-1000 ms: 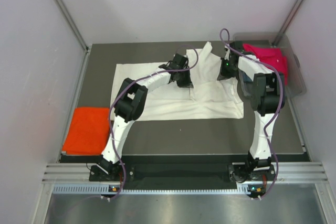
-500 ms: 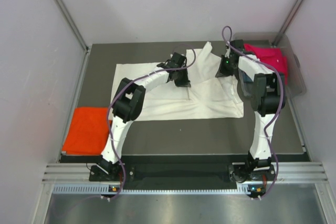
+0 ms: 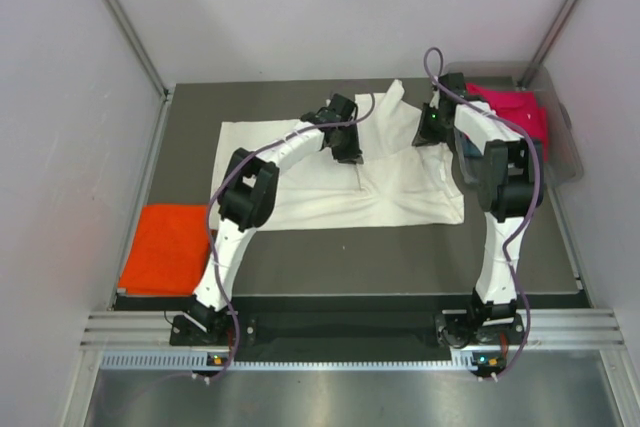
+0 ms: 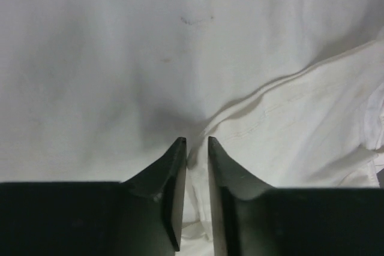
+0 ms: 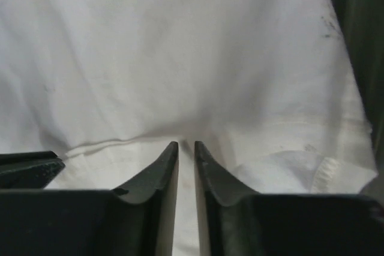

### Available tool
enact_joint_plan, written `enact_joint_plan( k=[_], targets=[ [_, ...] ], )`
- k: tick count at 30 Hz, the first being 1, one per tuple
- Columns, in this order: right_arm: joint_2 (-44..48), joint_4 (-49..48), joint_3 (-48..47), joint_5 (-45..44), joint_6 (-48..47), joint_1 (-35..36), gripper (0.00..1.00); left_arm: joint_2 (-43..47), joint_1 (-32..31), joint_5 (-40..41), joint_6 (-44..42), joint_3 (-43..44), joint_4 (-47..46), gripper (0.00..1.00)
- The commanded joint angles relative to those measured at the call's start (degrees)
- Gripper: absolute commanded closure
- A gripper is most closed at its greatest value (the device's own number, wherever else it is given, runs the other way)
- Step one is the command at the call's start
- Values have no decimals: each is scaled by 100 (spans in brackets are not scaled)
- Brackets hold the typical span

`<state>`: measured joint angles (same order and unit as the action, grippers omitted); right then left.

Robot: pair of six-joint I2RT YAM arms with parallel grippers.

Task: Fold and stack the t-shirts
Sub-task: Fold the tshirt

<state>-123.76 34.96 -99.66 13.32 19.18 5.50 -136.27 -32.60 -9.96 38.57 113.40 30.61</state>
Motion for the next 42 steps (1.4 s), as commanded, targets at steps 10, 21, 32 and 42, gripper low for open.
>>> enact_joint_plan(
  k=[10,21,32,42],
  targets=[
    [1318,1031,434,-973,-283,162,41,2214,421,1908,-1677,-753,1808,54],
    [2226,-524,1731,-198,568,426,21,3880,2677,286,-1748,-2877,482,44],
    [66,-1018,-1317,-655,832,224,17,2492,3856,-542,-1089,-1998,-327,57],
    [-1088,-1140,-2489,-638,465,-171,44,1122,4236,-569,-1176,-1042,-1101,41]
  ],
)
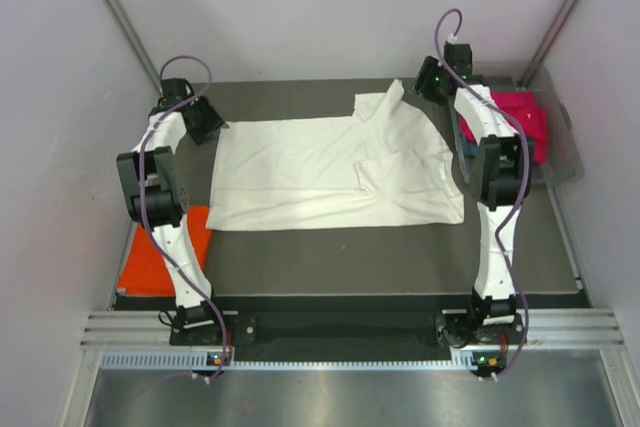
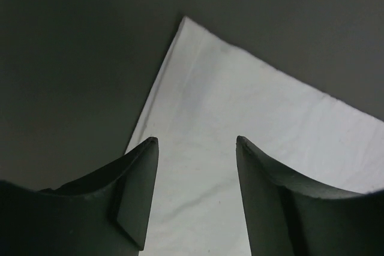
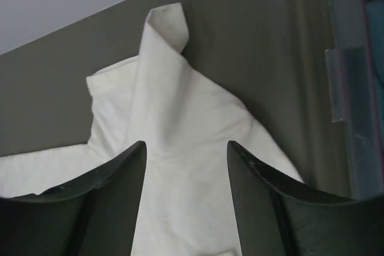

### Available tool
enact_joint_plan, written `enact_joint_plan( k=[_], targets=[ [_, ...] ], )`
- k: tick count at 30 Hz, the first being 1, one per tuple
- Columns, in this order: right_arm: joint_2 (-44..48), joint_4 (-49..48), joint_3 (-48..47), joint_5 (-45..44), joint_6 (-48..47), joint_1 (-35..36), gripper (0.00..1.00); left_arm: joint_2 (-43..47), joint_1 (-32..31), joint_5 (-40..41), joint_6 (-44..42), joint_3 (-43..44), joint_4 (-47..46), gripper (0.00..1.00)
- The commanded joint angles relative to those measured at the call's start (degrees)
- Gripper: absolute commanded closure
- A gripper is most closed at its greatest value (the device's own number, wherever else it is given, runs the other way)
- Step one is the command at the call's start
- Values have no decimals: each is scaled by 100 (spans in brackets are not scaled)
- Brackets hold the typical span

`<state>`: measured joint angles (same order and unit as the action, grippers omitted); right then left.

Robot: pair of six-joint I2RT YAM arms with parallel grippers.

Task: Fold and stack the t-shirts
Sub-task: Fold the tshirt

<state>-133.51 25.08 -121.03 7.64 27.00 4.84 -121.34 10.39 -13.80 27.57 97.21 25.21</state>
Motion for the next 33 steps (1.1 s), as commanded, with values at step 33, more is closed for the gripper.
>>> enact_joint_plan(
  k=[33],
  targets=[
    [-1405,471,-1274,-175,-864,-9,51,-1832,-55,97,-33,1652,-456,63]
  ],
)
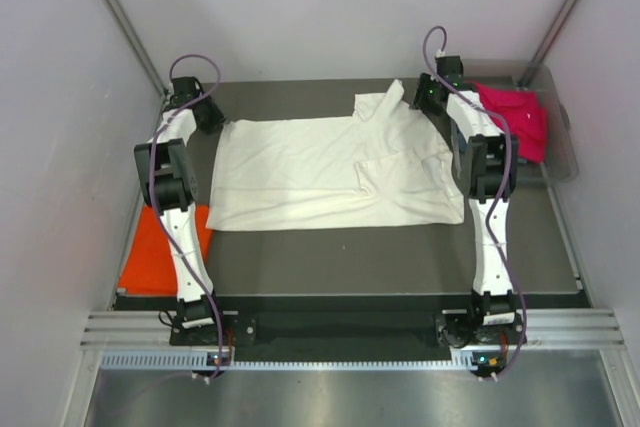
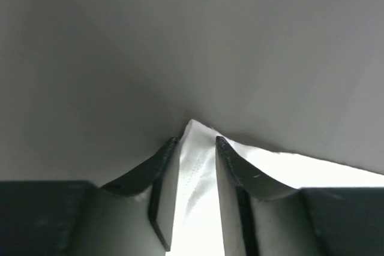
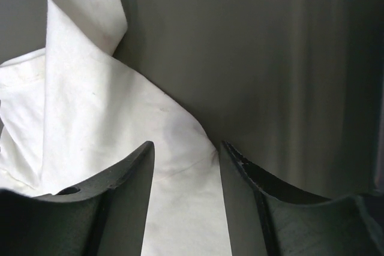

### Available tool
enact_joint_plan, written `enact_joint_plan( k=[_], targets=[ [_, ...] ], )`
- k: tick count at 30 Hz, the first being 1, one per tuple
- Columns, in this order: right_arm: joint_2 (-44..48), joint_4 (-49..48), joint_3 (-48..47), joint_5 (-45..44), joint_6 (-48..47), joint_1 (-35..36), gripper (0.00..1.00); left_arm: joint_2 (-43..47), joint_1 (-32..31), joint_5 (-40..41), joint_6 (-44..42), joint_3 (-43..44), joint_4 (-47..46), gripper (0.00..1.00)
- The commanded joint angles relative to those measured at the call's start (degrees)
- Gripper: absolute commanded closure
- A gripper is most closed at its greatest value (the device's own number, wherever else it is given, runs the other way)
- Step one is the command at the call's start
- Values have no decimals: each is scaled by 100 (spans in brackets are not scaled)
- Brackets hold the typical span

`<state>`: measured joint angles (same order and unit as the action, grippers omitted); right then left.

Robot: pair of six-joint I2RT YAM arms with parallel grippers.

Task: Fold and stack the t-shirts
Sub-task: Fold the tshirt

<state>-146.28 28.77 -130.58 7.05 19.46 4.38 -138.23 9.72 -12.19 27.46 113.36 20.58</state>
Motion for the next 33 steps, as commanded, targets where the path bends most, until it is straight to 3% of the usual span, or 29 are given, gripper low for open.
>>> enact_joint_plan(
  k=[1,6,10,14,23,33],
  targets=[
    [-164,128,-336,-81,-118,45,53,-151,13,-56,-4,37,8,65],
    [-278,225,-450,104,-74,45,62,-160,21,-74,145,28,-27,74],
    [-305,208,-486,34,-22,45,71,-134,4,-38,198,37,-54,89],
    [-261,155,-538,-150,-22,45,89,-46,22,76,207,46,-28,100],
    [363,-74,-301,-265,14,-86,100,305,57,366,216,11,51,100],
    [1004,-118,59,16,-171,-122,100,859,74,515,198,-350,25,100]
  ],
)
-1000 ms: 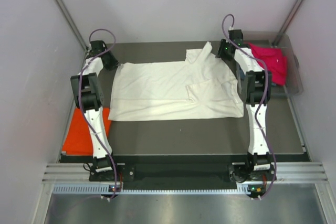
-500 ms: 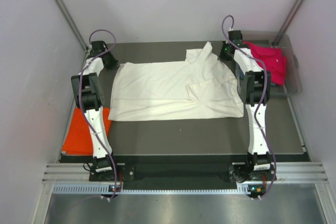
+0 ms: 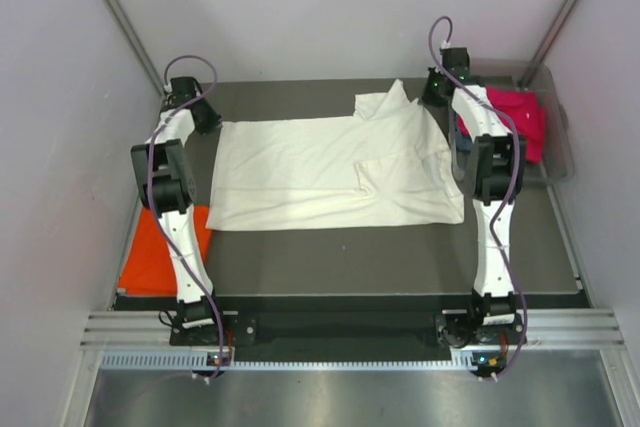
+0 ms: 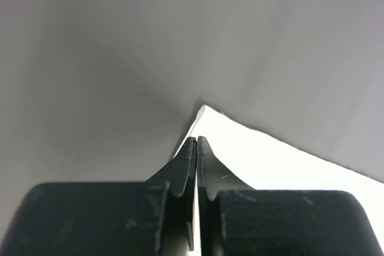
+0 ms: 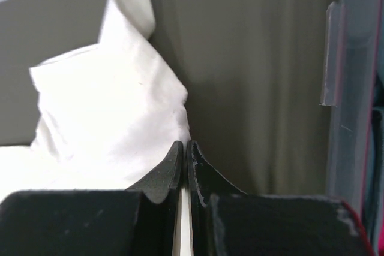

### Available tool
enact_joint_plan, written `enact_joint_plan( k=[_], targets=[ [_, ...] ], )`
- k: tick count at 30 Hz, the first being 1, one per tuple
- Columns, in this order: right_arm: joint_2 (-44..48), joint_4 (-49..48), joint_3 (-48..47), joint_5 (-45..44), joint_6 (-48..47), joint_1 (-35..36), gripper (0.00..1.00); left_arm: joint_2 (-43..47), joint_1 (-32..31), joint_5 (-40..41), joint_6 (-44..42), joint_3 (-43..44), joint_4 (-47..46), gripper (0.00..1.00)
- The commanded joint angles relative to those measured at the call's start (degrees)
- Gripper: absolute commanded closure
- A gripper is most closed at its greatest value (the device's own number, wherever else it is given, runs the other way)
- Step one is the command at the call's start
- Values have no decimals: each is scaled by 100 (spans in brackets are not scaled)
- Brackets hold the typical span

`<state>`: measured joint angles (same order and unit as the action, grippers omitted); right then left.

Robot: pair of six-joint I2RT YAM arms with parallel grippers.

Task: Fold and stack the t-shirts
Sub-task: Fold the tshirt

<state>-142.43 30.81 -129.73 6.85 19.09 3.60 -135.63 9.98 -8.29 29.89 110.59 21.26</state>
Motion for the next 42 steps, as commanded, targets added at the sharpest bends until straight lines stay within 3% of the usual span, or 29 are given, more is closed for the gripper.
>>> enact_joint_plan(
  k=[1,9,11,12,13,14,16,17,18,20,24,26,31,36,41,42],
  targets=[
    [646,-295,0,53,-151,-34,99,652,48,126,-45,-81,-25,100],
    [998,-171,457,-52,-388,-34,91,907,101,74,-106,-300,-7,100],
    [946,-93,484,-26,-415,-34,79,802,92,-110,-159,-222,62,100],
    [850,3,414,-17,-424,-34,72,732,83,-224,-176,-48,159,95],
    [814,117,257,-174,-406,-43,58,609,92,-286,-176,32,247,90],
    [787,371,212,-271,-345,-43,50,582,101,-330,-176,77,395,83],
    [874,504,386,-534,-336,-61,40,669,101,-523,-176,-80,223,73],
    [953,531,492,-640,-319,-61,39,757,101,-585,-159,-229,91,73],
    [1015,558,623,-807,-284,-78,38,853,92,-655,-150,-552,-41,61],
    [1217,645,1019,-1378,-152,-148,37,1047,92,-674,-141,-766,-227,53],
    [1376,716,1328,-1871,-204,-280,36,978,101,-630,-273,-627,-96,42],
    [1358,551,1284,-1750,-387,-245,29,811,101,-638,-396,-469,9,30],
    [1227,-502,1135,-1283,-669,132,14,486,92,-656,-615,-213,-94,25],
    [271,-629,-4,-1239,-697,265,15,205,101,-761,-467,-143,-236,34],
    [-170,-795,-307,-1213,-407,247,33,265,92,-849,-230,-510,-622,38],
    [-188,-830,-307,-1178,-345,264,41,309,92,-875,-186,-555,-675,38]
  ],
)
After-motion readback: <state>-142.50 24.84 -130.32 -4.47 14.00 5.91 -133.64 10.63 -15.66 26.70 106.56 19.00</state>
